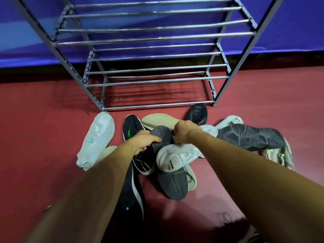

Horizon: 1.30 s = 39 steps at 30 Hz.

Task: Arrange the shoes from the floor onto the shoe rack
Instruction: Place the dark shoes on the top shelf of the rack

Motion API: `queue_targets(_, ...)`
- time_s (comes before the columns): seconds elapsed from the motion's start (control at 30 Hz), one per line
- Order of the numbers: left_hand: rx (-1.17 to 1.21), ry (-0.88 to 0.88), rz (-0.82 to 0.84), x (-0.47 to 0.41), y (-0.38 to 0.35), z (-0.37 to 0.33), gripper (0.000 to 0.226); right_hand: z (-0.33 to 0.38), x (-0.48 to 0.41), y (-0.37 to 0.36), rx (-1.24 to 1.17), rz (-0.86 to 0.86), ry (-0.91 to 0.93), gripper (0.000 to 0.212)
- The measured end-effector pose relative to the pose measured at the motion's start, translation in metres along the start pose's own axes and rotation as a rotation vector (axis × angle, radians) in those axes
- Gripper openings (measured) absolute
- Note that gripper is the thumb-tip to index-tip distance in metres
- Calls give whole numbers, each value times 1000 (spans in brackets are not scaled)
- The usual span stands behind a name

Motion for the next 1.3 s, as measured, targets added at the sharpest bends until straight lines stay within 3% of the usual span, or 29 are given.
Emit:
queue_targets(0.1,-4,-49,-8,14,0,-3,44,3,12,1,-78,18,10,23)
queue_targets(0.2,-22,-109,-54,35,4,-13,26,6,26,9,-187,-8,14,21)
queue_targets(0.43,-35,-266,-62,100,24,-45,23,23,76,49,-324,42,107,33)
queue_targets(0.6,-73,-363,-23,151,65,-82,45,43,118,98,-490,39,299,30)
queue_targets(0.7,0,-402,-27,187,94,-109,46,64,143,130,-505,-98,437,38)
queue_targets(0.83,213,-417,-31,222,127,-124,58,86,170,159,-319,-361,578,50)
queue_targets(0.87,303,-397,-20,229,133,-125,52,90,177,165,-254,-420,589,53)
queue_targets(0.93,362,-330,-56,242,145,-124,18,97,192,177,-144,-543,593,55)
queue_targets(0.97,344,-287,-52,250,148,-123,20,100,199,183,-110,-611,598,56)
queue_targets(1.03,336,-222,11,261,150,-123,56,108,215,192,-68,-731,633,59)
queue_targets(1.07,377,-234,56,266,150,-126,60,111,223,195,-51,-771,651,60)
queue_targets(1.2,498,-318,154,289,155,-139,32,121,242,195,12,-857,713,62)
queue_targets(1.3,485,-359,224,304,160,-134,25,125,249,195,13,-860,792,60)
Point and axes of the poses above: each hand's wrist, its own x-axis away from the middle knuckle, its own y-axis out of the back of the hand, z = x × y, the point moved 4 cm from there along -x, towards the middle knuckle, and after that the axes turned 6 degrees about -x, right-handed, at the moved point
